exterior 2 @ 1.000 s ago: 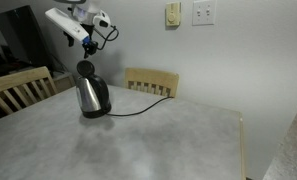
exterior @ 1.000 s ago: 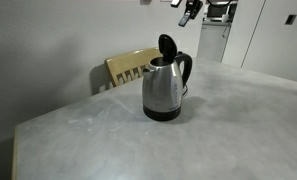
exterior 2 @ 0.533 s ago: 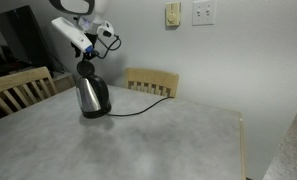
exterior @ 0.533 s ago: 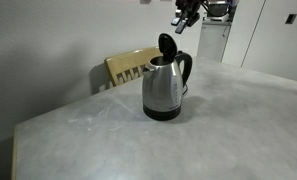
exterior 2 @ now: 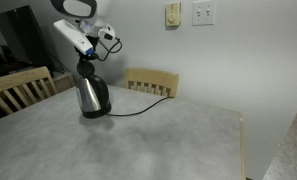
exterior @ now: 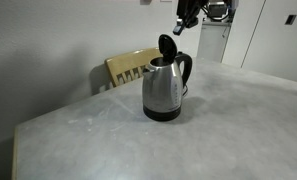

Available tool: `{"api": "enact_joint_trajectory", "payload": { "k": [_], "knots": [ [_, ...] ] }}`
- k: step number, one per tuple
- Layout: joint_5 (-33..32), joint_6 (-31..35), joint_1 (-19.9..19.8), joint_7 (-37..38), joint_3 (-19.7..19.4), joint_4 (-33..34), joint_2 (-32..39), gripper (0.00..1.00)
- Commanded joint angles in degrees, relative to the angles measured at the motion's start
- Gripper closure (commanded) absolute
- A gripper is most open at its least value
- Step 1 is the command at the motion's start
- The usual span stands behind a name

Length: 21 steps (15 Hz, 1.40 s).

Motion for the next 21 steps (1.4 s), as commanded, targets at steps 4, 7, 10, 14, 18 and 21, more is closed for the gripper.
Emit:
{"api": "enact_joint_trajectory", "payload": {
  "k": [4, 7, 10, 14, 18, 21],
  "knots": [
    [-4.5, -0.4, 0.9, 4.3, 0.3, 3.3, 2.6, 1.00],
    [-7.0, -0.7, 1.2, 5.9, 0.6, 4.5, 3.6, 1.00],
    [-9.2, -1.2, 1.5, 7.2, 1.3, 5.9, 4.8, 1.00],
    [-12.0, -1.9, 1.8, 8.5, 2.3, 8.2, 6.6, 1.00],
    [-13.5, -3.0, 1.8, 8.9, 3.5, 10.4, 8.0, 1.00],
    [-14.4, -3.8, 1.8, 9.2, 3.9, 11.9, 9.0, 1.00]
  ]
}}
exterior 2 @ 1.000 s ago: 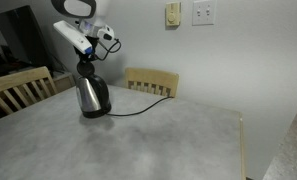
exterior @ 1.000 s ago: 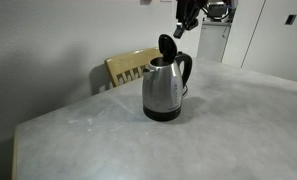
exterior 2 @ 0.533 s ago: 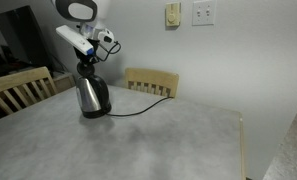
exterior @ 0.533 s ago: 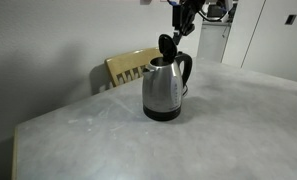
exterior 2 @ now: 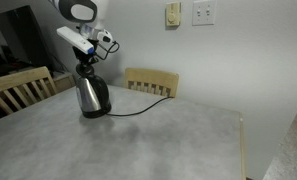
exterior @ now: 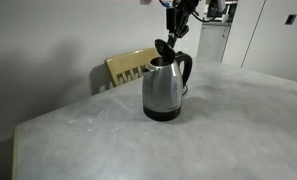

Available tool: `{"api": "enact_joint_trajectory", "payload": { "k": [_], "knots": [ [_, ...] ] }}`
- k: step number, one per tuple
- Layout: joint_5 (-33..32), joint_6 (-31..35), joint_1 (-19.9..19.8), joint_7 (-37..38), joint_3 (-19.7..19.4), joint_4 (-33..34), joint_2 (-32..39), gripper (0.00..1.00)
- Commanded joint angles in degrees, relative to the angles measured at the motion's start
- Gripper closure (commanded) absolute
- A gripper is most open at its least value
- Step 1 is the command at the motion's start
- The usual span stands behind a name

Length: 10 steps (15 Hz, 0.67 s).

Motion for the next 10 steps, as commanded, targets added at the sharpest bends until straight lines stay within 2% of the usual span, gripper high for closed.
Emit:
{"api": "enact_joint_trajectory", "payload": {
  "k": [1, 10],
  "knots": [
    [-2.1, -2.6, -0.4, 1.5, 0.9, 4.1, 2.7, 1.00],
    [-10.2, -8.6, 1.0, 2.7, 1.2, 12.0, 8.9, 1.00]
  ]
}}
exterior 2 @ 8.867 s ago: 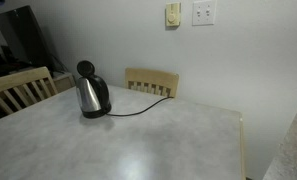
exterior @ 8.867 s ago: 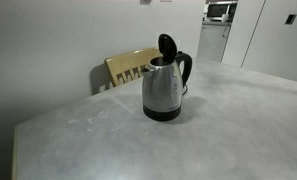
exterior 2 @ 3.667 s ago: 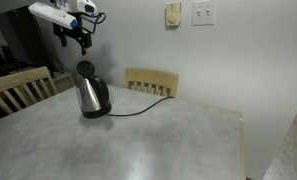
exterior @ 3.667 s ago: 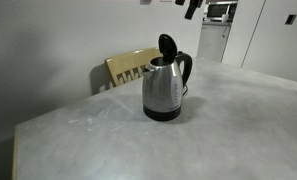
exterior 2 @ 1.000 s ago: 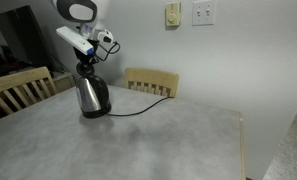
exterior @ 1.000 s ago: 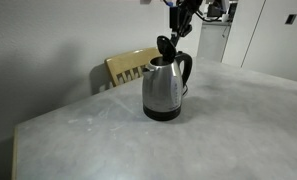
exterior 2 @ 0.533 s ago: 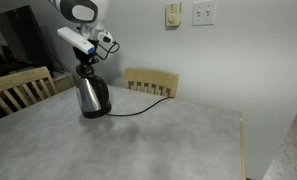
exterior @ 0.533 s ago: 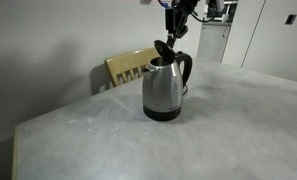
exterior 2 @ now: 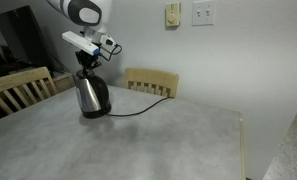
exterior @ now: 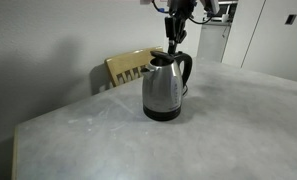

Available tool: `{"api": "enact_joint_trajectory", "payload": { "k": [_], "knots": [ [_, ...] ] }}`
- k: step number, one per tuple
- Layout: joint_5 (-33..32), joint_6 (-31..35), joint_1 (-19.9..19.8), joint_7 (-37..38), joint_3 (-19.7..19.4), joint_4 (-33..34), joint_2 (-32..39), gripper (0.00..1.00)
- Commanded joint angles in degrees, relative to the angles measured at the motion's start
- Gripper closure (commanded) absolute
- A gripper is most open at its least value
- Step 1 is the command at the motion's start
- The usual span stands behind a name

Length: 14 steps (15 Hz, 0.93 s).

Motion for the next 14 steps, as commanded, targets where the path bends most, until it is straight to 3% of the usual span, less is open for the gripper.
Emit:
{"api": "enact_joint_trajectory", "payload": {
  "k": [1, 9, 14],
  "knots": [
    [-3.8, -4.5, 0.7, 1.6, 0.7, 5.7, 3.8, 1.00],
    [-8.2, -9.4, 2.4, 2.0, 0.7, 12.2, 7.4, 1.00],
    [-14.8, -12.6, 5.4, 3.0, 0.2, 16.1, 9.4, 1.00]
  ]
}}
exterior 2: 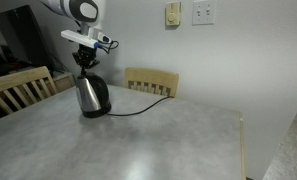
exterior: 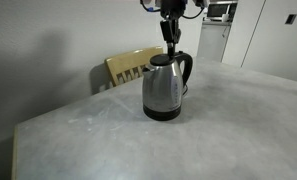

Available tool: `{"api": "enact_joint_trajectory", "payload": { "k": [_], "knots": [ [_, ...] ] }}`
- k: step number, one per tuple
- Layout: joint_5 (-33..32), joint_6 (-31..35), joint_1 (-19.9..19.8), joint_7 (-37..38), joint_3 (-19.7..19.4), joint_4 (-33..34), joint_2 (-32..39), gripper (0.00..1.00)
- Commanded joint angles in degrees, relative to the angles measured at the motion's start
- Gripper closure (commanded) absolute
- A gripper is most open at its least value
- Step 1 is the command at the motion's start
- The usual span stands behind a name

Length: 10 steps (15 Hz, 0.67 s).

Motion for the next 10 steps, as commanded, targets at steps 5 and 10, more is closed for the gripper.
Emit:
{"api": "enact_joint_trajectory", "payload": {
  "k": [5, 10],
  "knots": [
    [-8.6, -6.2, 3.5, 1.6, 0.0, 8.2, 5.2, 1.00],
    [-10.5, -9.0, 4.5, 0.2, 0.5, 12.1, 7.3, 1.00]
  ]
}}
